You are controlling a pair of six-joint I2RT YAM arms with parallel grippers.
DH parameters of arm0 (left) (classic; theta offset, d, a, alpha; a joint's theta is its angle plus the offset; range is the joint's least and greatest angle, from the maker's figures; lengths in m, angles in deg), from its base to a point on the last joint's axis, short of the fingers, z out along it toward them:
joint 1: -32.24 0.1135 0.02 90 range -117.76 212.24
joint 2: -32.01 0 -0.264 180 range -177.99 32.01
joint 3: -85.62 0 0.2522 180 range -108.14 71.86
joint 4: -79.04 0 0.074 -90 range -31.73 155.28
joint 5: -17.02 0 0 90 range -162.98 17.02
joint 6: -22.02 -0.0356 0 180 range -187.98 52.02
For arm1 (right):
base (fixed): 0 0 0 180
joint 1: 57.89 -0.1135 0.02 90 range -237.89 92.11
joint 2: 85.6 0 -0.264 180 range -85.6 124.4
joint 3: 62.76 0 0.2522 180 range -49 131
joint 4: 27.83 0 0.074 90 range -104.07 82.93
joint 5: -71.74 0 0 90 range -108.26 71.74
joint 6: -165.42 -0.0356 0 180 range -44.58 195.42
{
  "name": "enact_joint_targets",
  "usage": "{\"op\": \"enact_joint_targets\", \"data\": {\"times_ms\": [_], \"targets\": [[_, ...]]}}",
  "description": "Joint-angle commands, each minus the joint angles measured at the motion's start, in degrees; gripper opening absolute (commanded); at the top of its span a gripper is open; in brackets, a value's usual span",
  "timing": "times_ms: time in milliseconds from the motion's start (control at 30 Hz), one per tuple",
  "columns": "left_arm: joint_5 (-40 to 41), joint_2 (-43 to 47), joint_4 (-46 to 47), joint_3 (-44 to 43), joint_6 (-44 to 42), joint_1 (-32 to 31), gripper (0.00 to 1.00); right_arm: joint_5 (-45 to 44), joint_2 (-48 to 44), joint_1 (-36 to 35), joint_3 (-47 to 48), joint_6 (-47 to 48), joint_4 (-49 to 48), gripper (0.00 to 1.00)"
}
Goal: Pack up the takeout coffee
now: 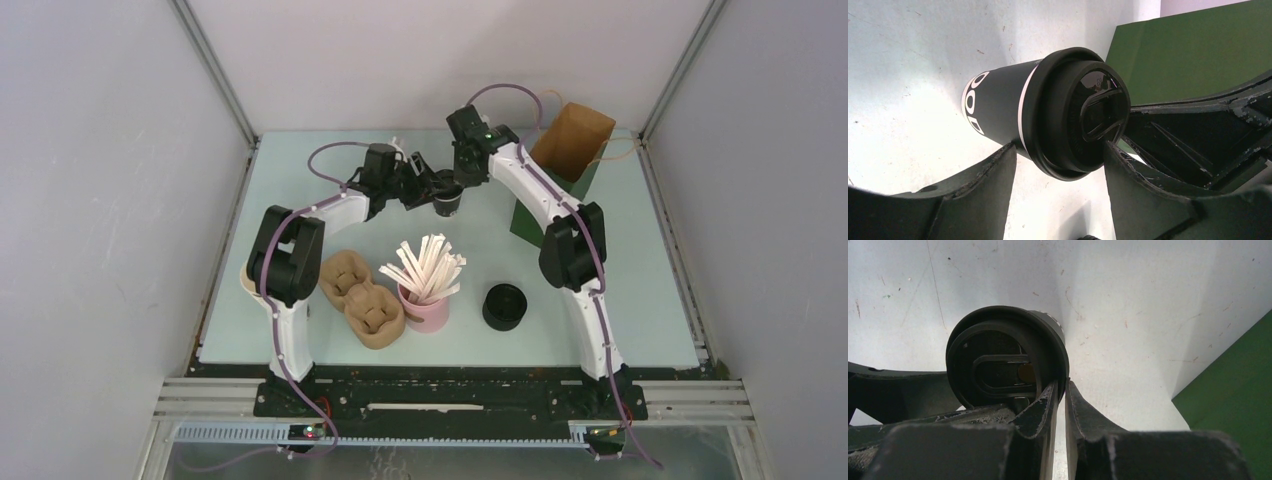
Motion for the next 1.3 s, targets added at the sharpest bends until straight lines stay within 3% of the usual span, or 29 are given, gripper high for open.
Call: {"op": "enact_joint_targets", "data": {"times_ms": [0,233,500,733,867,1033,1267], "targets": [[-1.46,-4.23,-7.8,3.33,-3.05,-1.06,0.68,12.38,17.06,-4.17,2.02,0.93,17.08,0.18],[-1.77,-4.44,-7.61,3.01,-2.72,-0.96,0.68,2.98,18.82,-5.02,4.48,3.27,23.4,0.18],[-2.06,-4.81,-7.66,2.88,-2.7,-0.93,0.68,13.3,19.99,-5.29,6.57,3.42,21.33,0.18],[-2.83,-4.76,-7.55,3.34,-2.71,-0.94,0.68,22.1,13.43,-2.82,-5.14,2.18,11.5,0.18],[-2.87,-4.39,-7.68,3.33,-3.11,-0.91,0.68,20.34,12.47,-2.43,-5.34,1.73,10.67,0.19],[-2.78,-3.9,-8.5,3.66,-3.93,-0.91,0.68,17.29,3.6,-0.93,-7.69,2.7,5.6,0.37],[-2.66,-2.71,-10.06,2.6,-5.37,-1.02,0.68,20.92,-4.89,-0.13,-6.85,3.05,-1.61,0.42]]}}
